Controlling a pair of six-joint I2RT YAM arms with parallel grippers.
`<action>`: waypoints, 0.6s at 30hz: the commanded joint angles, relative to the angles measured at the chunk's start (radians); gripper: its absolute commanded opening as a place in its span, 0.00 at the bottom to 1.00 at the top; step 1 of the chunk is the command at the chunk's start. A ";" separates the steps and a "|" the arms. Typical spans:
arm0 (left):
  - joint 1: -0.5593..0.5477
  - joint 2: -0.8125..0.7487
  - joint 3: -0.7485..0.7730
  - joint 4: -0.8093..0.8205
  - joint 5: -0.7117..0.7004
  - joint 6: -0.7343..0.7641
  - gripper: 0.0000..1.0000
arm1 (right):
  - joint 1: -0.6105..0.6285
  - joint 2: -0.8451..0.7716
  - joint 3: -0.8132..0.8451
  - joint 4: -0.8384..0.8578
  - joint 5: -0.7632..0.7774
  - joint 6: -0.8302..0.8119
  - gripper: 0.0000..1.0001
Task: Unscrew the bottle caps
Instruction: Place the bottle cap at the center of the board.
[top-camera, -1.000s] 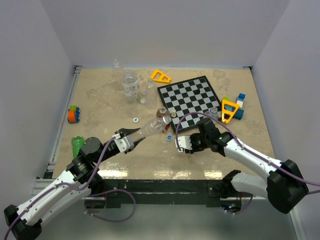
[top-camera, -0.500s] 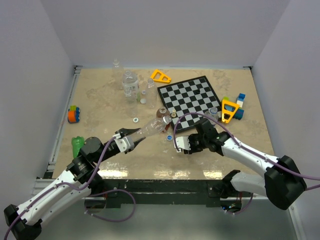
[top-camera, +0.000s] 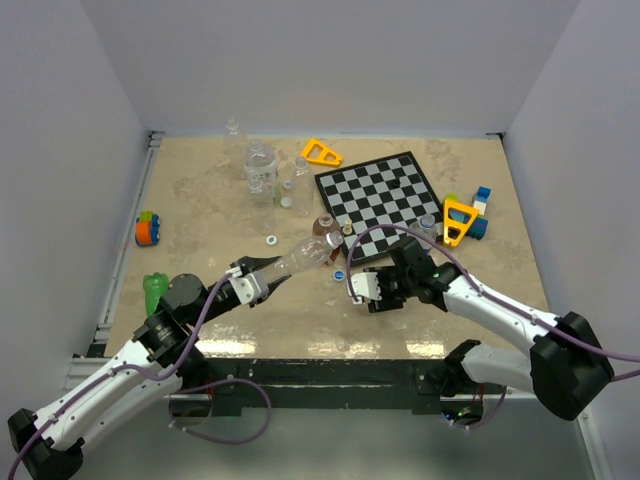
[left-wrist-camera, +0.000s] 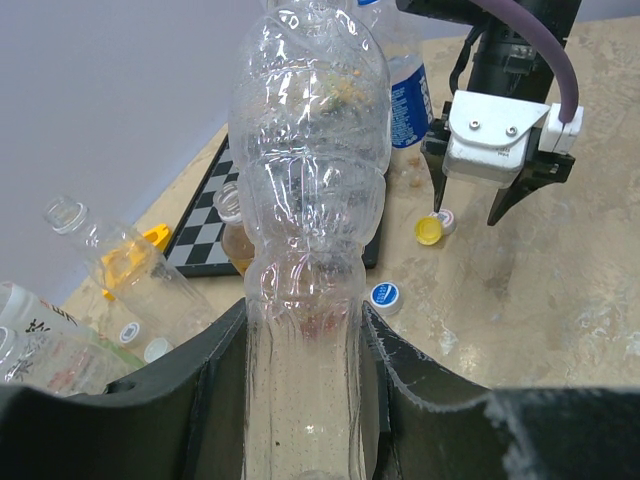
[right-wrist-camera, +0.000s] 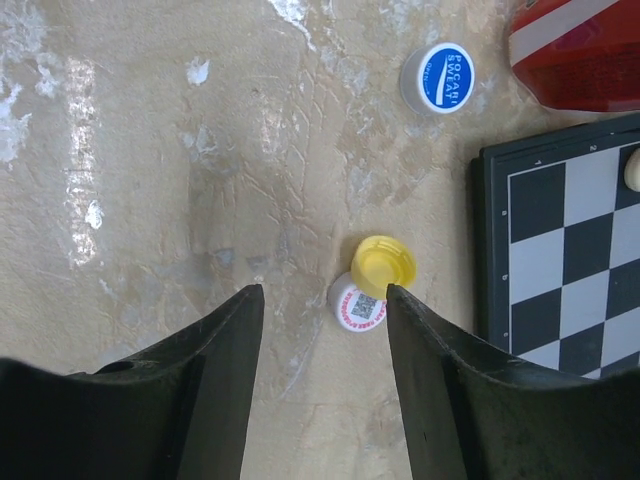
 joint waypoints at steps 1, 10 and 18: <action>0.005 0.002 0.001 0.038 0.001 0.008 0.00 | 0.005 -0.049 0.074 -0.051 -0.021 0.014 0.56; 0.005 0.005 0.001 0.036 0.002 0.008 0.00 | 0.004 -0.133 0.243 -0.249 -0.116 0.007 0.58; 0.005 0.007 0.003 0.036 0.002 0.005 0.00 | 0.002 -0.187 0.460 -0.456 -0.174 0.022 0.60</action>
